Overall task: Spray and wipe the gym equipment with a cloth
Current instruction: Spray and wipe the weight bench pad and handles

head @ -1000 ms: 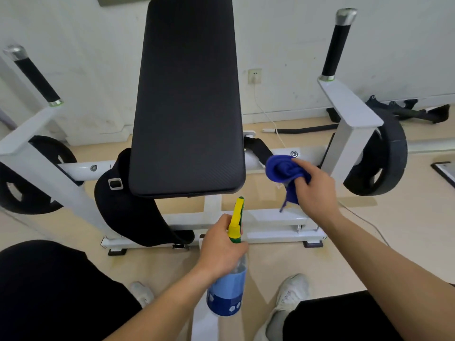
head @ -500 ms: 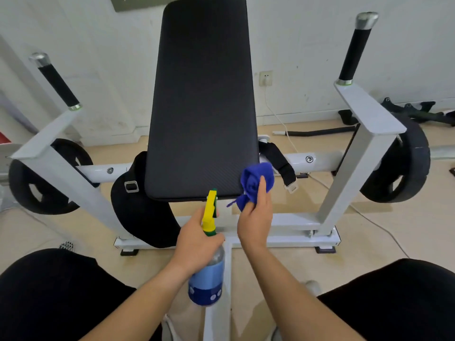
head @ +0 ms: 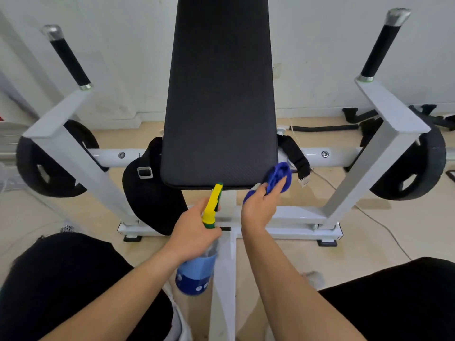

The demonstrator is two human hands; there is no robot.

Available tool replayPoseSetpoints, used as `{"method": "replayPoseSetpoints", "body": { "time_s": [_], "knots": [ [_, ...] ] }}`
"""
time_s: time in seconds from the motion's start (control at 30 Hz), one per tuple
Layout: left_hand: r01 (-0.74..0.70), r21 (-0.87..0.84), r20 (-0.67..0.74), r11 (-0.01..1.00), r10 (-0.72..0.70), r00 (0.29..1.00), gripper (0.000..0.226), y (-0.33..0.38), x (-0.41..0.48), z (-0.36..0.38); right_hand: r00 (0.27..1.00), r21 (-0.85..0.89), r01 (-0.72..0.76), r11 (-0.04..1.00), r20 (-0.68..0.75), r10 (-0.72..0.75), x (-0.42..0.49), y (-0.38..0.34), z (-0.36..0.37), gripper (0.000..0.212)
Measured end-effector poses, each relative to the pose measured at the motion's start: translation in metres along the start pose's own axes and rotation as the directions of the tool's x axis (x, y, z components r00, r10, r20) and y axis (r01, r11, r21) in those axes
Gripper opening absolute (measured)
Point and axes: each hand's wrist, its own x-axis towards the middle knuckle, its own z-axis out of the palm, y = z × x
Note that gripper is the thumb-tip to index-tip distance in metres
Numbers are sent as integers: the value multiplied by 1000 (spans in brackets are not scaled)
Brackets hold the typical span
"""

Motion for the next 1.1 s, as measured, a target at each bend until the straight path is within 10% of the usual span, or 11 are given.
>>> {"method": "replayPoseSetpoints", "body": {
  "time_s": [0.13,0.3,0.4,0.73,1.1],
  "knots": [
    [18,-54,-10,998,-19,1000,45,-19,-5,-20,895,340,-431,836,44,443,-42,-12,41,40],
    [36,-87,-58,996,-41,997,42,-52,-7,-49,738,218,-658,721,378,559,-75,-11,71,14],
    [-31,-2,38,1000,31,999,41,-58,-6,-51,730,243,-652,718,456,509,-69,-8,38,14],
    [-75,-4,216,997,74,974,31,-38,22,-5,857,491,-480,727,87,508,-3,-21,-66,16],
    [-2,-56,71,998,6,997,47,-68,-9,-46,798,564,-584,584,269,539,-41,-11,39,23]
  ]
}}
